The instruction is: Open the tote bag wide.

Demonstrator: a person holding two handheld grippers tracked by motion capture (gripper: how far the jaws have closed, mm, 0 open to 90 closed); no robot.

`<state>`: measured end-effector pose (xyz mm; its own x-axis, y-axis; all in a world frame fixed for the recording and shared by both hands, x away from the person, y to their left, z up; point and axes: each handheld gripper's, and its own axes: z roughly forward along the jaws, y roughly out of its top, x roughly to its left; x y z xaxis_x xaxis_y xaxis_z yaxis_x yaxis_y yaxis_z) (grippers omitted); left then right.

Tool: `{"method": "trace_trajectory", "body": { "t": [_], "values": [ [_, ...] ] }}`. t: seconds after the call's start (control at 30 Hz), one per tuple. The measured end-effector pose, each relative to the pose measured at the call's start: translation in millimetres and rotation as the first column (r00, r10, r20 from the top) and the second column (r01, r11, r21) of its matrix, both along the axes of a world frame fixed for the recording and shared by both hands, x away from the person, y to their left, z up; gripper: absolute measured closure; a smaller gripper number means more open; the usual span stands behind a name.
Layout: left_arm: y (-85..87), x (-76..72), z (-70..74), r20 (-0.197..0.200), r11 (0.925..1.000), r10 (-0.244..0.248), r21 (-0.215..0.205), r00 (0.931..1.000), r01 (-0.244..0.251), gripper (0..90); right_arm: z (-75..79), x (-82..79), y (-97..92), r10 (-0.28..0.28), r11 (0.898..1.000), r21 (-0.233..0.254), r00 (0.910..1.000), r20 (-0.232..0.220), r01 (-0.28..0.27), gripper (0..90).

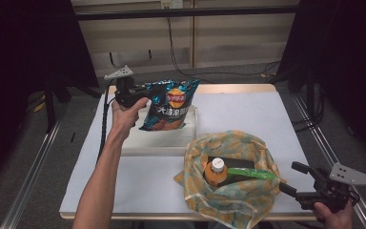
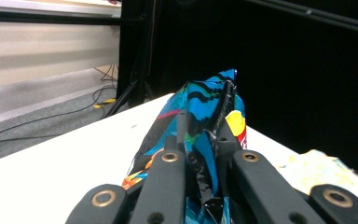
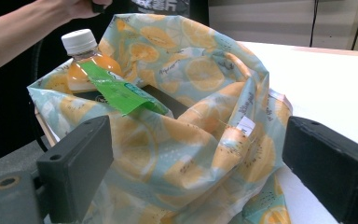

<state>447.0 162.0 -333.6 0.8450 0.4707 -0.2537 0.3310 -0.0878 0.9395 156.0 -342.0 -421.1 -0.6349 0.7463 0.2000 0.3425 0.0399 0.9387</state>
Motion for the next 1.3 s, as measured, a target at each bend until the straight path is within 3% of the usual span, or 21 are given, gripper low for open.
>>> {"method": "trace_trajectory", "body": {
  "t": [0.17, 0.3, 0.4, 0.5, 0.7, 0.73, 0.93, 1.1, 1.13, 1.3],
  "values": [
    [-1.9, 15.3, -10.6, -0.007, 0.9994, -0.007, -0.033, 1.0000, 0.007, 86.5, -0.7, 0.6, 0.3, 0.007, 1.000, -0.001, 0.9999, -0.007, -0.007, 8.5],
    [-5.5, 25.6, -18.9, -0.027, 0.9994, 0.018, -0.030, 0.9995, -0.019, 86.6, -1.2, 0.5, 0.6, 0.012, 1.000, 0.001, 0.9999, -0.012, -0.012, 8.8],
    [-6.4, 29.4, -22.7, -0.038, 0.9989, 0.007, -0.046, 0.9992, -0.009, 86.6, -1.5, 0.6, 0.1, 0.014, 1.000, 0.000, 0.9998, -0.012, -0.014, 8.8],
    [-7.6, 34.8, -28.9, -0.057, 0.9992, 0.017, -0.035, 0.9983, -0.019, 86.6, -1.9, 1.1, 0.0, 0.014, 1.000, -0.001, 0.9998, -0.012, -0.014, 9.1],
    [-9.1, 40.3, -33.5, -0.064, 0.9970, 0.015, -0.075, 0.9978, -0.020, 86.6, -2.5, 1.8, 0.2, 0.016, 1.000, -0.004, 0.9997, -0.016, -0.016, 9.3],
    [-10.0, 43.8, -37.7, -0.081, 0.9956, 0.014, -0.092, 0.9966, -0.022, 86.6, -2.4, 1.6, 0.0, 0.017, 1.000, -0.002, 0.9997, -0.018, -0.017, 9.3],
    [-16.8, 50.1, -44.9, -0.078, 0.9968, 0.031, -0.071, 0.9965, -0.036, 86.3, -2.7, 1.4, -0.6, 0.016, 1.000, -0.002, 0.9997, -0.017, -0.016, 9.4],
    [-18.4, 54.6, -45.8, -0.036, 0.9964, 0.082, 0.022, 0.9960, -0.082, 84.4, -3.0, 1.6, -0.6, 0.018, 1.000, -0.003, 0.9997, -0.019, -0.018, 9.4],
    [-17.4, 56.4, -45.6, -0.033, 0.9969, 0.077, 0.022, 0.9965, -0.076, 84.0, -3.0, 1.5, -0.5, 0.019, 1.000, -0.004, 0.9997, -0.018, -0.019, 9.4],
    [-19.2, 61.5, -42.2, 0.014, 0.9894, 0.108, 0.095, 0.9940, -0.109, 81.2, -3.0, 1.5, -0.5, 0.020, 1.000, -0.003, 0.9996, -0.019, -0.020, 9.4]
  ]
}}
